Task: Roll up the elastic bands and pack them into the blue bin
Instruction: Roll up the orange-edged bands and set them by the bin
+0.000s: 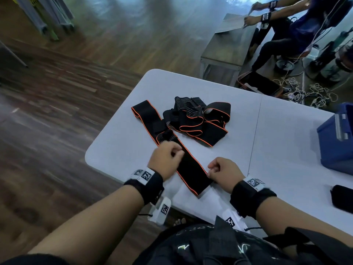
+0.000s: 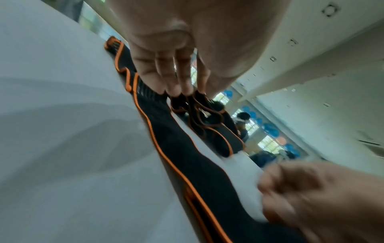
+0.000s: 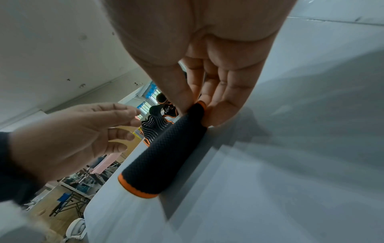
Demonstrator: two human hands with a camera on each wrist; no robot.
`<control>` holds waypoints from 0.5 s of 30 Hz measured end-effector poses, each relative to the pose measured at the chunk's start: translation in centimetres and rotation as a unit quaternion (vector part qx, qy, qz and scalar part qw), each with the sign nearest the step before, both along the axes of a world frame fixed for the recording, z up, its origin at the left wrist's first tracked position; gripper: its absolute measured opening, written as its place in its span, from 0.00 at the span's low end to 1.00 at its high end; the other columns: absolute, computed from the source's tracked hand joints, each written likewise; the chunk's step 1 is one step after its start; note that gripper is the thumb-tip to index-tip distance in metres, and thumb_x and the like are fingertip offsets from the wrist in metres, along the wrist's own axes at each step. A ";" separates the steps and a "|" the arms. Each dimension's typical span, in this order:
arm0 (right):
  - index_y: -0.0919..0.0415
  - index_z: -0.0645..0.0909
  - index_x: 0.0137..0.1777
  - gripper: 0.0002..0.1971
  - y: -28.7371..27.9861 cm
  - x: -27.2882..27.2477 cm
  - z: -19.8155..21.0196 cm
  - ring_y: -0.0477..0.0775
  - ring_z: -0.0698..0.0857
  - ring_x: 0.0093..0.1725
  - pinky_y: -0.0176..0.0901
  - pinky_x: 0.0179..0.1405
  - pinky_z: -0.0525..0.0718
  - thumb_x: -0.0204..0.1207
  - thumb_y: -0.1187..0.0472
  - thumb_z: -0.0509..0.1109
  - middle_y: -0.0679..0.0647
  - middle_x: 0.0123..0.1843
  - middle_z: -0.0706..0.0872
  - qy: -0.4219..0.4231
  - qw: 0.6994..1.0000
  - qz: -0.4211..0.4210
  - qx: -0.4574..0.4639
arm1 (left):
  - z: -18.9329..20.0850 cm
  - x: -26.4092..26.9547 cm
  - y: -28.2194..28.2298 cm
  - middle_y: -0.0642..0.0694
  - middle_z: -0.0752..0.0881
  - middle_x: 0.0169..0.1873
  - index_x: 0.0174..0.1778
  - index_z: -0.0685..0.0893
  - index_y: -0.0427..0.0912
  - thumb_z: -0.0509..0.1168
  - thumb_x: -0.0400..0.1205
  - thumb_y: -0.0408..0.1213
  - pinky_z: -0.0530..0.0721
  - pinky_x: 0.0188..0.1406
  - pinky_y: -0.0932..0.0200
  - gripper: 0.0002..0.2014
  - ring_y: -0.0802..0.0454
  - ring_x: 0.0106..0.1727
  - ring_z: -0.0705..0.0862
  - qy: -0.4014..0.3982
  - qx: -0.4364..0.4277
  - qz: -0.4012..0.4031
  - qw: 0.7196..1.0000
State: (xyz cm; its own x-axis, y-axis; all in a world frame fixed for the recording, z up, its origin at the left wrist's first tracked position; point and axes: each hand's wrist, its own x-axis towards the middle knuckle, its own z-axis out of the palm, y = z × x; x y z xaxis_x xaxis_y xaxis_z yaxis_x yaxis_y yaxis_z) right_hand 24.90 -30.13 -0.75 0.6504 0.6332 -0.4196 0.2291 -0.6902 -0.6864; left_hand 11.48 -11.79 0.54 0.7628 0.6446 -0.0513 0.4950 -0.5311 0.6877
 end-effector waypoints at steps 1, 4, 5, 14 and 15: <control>0.53 0.83 0.46 0.08 -0.1 -0.2 0.0 0.43 0.87 0.39 0.36 0.40 0.81 0.74 0.68 0.69 0.49 0.38 0.90 0.000 1.000 -0.003 -0.001 | -0.3 0.2 1.7 0.49 0.83 0.54 0.59 0.86 0.48 0.70 0.82 0.43 0.81 0.60 0.56 0.11 0.53 0.53 0.82 0.007 0.022 0.035 0.999; 0.55 0.84 0.46 0.10 -0.3 -0.5 0.0 0.43 0.88 0.39 0.33 0.37 0.80 0.74 0.70 0.66 0.50 0.39 0.90 -0.001 1.000 -0.019 0.001 | -1.3 0.9 5.7 0.43 0.76 0.64 0.71 0.80 0.48 0.71 0.81 0.45 0.79 0.70 0.50 0.22 0.44 0.64 0.80 0.087 0.041 0.074 0.993; 0.56 0.85 0.47 0.10 -0.4 -0.5 0.0 0.43 0.88 0.38 0.32 0.37 0.80 0.74 0.70 0.66 0.50 0.39 0.89 -0.003 1.000 -0.018 0.001 | -1.6 1.1 6.5 0.42 0.77 0.65 0.72 0.80 0.49 0.70 0.81 0.45 0.79 0.70 0.48 0.22 0.41 0.65 0.80 0.113 0.045 0.072 0.990; 0.48 0.79 0.54 0.08 0.5 -0.3 0.5 0.48 0.86 0.44 0.43 0.49 0.85 0.79 0.61 0.65 0.47 0.41 0.88 -0.072 0.997 0.007 -0.010 | -1.1 1.7 5.2 0.46 0.88 0.44 0.51 0.93 0.45 0.75 0.79 0.38 0.82 0.52 0.52 0.07 0.48 0.47 0.85 0.008 0.055 -0.059 0.997; 0.47 0.77 0.58 0.10 1.0 -0.3 0.8 0.47 0.86 0.43 0.43 0.49 0.85 0.79 0.60 0.67 0.47 0.40 0.88 -0.069 0.997 0.013 0.004 | -0.9 1.7 4.7 0.48 0.88 0.42 0.50 0.93 0.46 0.76 0.78 0.37 0.83 0.51 0.54 0.06 0.51 0.44 0.84 -0.012 0.046 -0.085 0.995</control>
